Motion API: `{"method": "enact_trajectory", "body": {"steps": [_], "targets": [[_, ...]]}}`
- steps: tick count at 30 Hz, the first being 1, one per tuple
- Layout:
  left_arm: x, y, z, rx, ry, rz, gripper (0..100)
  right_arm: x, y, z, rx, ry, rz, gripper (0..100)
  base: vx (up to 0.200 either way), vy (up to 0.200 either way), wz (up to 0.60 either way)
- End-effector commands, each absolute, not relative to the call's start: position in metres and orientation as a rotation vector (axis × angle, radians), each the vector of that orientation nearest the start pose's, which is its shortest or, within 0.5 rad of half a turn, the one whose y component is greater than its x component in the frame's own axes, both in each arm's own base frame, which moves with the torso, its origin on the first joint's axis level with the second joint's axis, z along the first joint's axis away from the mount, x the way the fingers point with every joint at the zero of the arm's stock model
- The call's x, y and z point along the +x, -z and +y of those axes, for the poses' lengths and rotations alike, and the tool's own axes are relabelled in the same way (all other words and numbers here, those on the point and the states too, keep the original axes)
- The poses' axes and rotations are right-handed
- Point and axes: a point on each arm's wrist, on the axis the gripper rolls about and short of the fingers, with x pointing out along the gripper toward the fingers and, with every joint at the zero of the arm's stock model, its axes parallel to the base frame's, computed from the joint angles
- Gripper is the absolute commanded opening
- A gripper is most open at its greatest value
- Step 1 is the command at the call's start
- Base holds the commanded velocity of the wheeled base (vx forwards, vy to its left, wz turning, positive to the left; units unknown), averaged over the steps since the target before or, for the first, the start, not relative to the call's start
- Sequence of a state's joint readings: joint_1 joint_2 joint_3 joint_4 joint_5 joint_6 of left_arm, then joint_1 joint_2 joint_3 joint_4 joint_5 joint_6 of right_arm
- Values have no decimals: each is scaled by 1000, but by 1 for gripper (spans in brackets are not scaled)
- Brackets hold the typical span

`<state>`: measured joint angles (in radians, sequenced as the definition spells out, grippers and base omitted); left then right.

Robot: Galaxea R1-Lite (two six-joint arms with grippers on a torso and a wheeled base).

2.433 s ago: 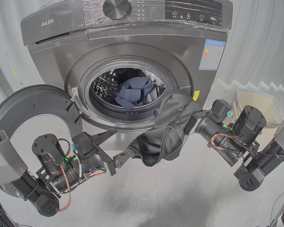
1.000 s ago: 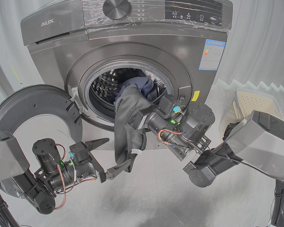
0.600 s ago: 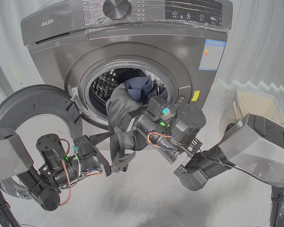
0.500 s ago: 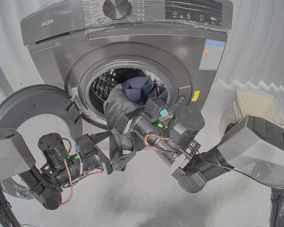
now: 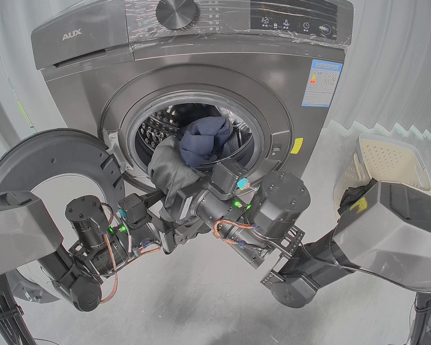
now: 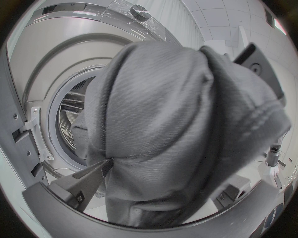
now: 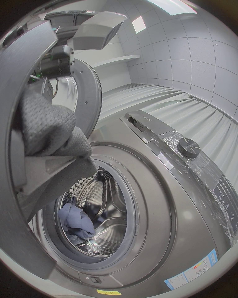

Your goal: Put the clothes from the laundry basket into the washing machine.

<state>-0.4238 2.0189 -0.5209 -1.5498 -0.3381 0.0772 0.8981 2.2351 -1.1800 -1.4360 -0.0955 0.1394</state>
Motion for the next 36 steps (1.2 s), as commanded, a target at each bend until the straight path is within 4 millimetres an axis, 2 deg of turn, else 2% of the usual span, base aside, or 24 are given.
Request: {"method": "enact_trajectory", "body": {"steps": [1,4,9,21,27,28,32,36], "targets": [[293,-104,-139,66,746,-77,100,260,-168,331,324,-831,-289,0,0,0,0],[298,-101,-136,65,720,-72,100,251,-174,328,333,-831,-289,0,0,0,0],[305,-102,-131,65,691,-82,100,233,-159,329,315,-853,-227,0,0,0,0],[308,-90,-131,67,688,-45,100,230,-169,326,334,-858,-249,0,0,0,0],[311,-93,-128,59,678,-56,100,230,-171,325,341,-854,-250,0,0,0,0],[311,-93,-128,55,675,-57,0,231,-171,324,339,-849,-251,0,0,0,0],[320,-105,-128,5,619,-97,0,239,-169,313,327,-814,-237,0,0,0,0],[324,-127,-125,-44,570,-168,0,253,-161,294,298,-754,-207,0,0,0,0]]}}
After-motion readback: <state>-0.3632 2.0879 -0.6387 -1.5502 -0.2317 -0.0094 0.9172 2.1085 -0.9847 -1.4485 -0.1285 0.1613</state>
